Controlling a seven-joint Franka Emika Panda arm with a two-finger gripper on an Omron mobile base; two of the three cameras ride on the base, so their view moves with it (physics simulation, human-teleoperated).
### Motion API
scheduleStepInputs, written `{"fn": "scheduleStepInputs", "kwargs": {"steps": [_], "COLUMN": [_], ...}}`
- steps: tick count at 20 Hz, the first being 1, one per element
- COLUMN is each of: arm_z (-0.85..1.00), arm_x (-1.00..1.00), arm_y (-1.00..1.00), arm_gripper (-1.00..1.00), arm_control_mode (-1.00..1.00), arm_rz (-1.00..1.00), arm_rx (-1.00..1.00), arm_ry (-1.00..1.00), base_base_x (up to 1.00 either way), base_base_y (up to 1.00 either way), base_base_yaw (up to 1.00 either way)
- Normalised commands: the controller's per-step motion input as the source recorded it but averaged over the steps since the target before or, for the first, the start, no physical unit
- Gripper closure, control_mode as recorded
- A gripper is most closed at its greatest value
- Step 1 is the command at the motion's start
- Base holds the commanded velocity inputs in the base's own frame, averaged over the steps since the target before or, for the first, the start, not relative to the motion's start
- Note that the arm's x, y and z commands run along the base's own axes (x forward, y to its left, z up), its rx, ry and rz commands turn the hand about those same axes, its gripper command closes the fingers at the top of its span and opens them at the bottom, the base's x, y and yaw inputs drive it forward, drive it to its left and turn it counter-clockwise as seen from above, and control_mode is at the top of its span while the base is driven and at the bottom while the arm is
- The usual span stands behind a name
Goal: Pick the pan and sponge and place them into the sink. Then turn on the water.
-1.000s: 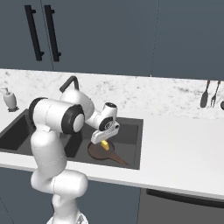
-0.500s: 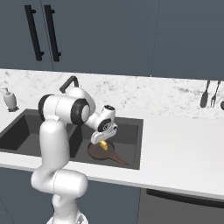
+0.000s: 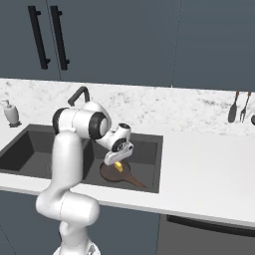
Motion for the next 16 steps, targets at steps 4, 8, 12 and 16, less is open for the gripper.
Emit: {"fn": "scheduleStepInputs", "kwargs": {"steps": [4,8,12,16], "arm_z": [-0.26,-0.43,-0.11,0.31], "arm_x": [0.03,0.0,0.0,0.0], "arm_y": [0.0,0.0,0.0,0.0], "arm_gripper": [-1.0,-1.0,-1.0,-1.0], "arm_control_mode": [-1.0,-1.0,-1.0,-1.0], "arm_rz": [0.0,0.0,0.0,-0.01], "arm_rx": [0.0,0.0,0.0,0.0], "arm_ry": [0.0,0.0,0.0,-0.11], "base_base_x": [0.0,0.0,0.0,0.0], "base_base_y": [0.0,0.0,0.0,0.0], "base_base_yaw": [0.0,0.0,0.0,0.0]}}
